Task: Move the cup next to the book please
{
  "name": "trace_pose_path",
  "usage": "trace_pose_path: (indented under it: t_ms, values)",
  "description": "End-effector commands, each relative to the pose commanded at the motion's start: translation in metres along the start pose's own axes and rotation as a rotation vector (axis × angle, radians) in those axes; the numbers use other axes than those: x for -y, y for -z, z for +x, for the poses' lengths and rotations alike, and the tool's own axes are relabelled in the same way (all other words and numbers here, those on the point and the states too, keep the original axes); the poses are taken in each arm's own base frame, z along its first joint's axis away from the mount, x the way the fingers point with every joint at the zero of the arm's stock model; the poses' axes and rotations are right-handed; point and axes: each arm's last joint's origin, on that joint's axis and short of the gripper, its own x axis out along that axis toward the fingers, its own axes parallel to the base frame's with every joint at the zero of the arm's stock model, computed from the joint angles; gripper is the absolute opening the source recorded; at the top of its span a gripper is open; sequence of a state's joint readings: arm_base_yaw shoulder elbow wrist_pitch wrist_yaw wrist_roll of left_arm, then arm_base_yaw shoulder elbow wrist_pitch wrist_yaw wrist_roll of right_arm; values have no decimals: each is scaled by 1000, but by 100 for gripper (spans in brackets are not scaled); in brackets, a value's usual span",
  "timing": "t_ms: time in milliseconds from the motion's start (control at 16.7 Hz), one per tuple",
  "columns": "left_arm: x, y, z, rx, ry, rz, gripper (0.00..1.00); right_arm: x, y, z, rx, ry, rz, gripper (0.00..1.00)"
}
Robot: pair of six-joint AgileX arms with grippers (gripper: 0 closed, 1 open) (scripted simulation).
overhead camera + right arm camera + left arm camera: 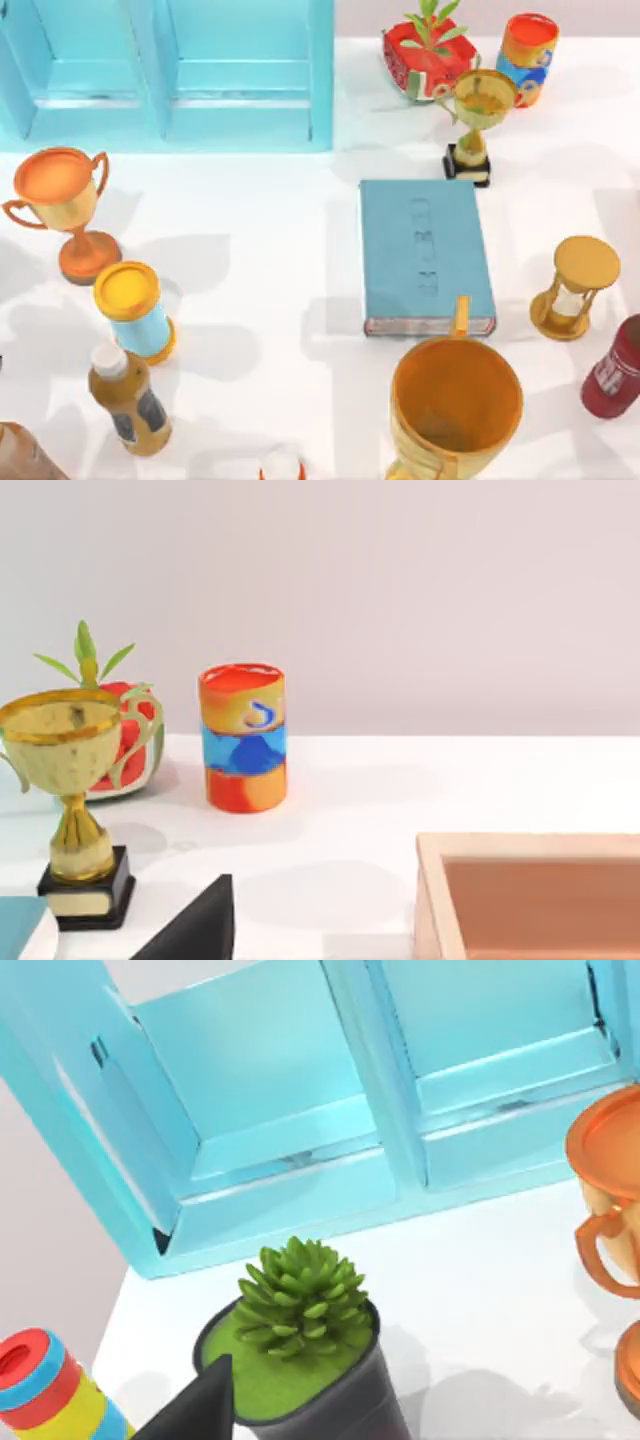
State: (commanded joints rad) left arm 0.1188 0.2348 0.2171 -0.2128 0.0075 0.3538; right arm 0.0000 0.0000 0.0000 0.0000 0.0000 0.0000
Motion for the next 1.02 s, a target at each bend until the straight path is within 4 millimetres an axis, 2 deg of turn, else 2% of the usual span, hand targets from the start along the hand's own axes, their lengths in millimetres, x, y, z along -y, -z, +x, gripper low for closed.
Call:
trace_pose_path:
  t_ms: [240,420,720,1020]
  values:
    - [-23,-22,6,-260,34,321,100,0,0,0,0,0,0,100]
    - [-44,-32,16,-474,155,567,100,0,0,0,0,0,0,100]
    - [-80,-37,34,-737,530,903,100,0,0,0,0,0,0,100]
    - [-113,-31,46,-794,955,1083,100,0,0,0,0,0,0,100]
